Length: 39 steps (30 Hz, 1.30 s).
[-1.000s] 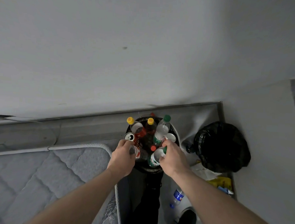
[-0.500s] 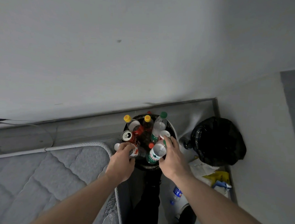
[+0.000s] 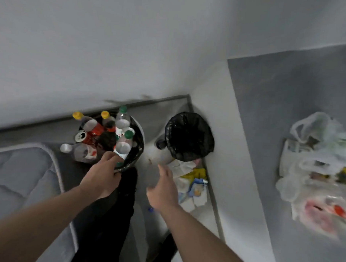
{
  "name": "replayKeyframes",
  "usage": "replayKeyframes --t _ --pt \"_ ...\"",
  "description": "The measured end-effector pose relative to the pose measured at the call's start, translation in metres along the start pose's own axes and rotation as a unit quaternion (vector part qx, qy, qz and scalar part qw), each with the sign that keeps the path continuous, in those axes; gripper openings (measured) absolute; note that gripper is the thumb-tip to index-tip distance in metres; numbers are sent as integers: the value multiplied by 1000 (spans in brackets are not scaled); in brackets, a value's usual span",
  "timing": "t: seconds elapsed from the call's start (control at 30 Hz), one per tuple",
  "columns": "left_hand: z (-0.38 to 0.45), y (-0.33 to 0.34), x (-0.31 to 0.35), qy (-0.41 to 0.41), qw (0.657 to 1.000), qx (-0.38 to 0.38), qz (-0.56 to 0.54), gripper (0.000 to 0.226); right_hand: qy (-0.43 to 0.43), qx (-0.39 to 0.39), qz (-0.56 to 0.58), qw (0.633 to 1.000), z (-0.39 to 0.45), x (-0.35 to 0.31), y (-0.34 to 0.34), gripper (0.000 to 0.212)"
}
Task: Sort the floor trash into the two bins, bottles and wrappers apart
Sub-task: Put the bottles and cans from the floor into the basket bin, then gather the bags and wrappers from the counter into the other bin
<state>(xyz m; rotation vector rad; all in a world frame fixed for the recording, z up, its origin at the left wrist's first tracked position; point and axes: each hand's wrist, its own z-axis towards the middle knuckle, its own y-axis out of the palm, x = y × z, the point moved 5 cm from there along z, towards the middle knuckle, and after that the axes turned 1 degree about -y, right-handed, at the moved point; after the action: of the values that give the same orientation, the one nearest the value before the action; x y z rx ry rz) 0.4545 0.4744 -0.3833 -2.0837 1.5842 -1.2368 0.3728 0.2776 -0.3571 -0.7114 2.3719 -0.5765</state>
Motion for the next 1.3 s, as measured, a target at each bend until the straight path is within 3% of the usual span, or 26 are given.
replayKeyframes --t 0.17,0.33,0.47,0.57,0.9,1.3 --pt "-28 61 65 30 998 -51 32 41 44 11 49 998 -52 99 -13 77" --pt "-73 112 124 27 996 -52 67 41 70 54 57 994 -108 201 -42 76" --pt "-123 134 196 50 995 -31 75 42 76 98 74 989 -169 265 -87 79" --pt "-170 139 252 73 992 -49 91 41 86 126 56 987 -228 298 -131 70" --pt "-284 93 410 222 959 -90 154 42 162 229 159 947 -393 329 -231 70" --pt "-273 43 511 300 917 -90 245 37 205 287 204 913 -433 346 -315 76"
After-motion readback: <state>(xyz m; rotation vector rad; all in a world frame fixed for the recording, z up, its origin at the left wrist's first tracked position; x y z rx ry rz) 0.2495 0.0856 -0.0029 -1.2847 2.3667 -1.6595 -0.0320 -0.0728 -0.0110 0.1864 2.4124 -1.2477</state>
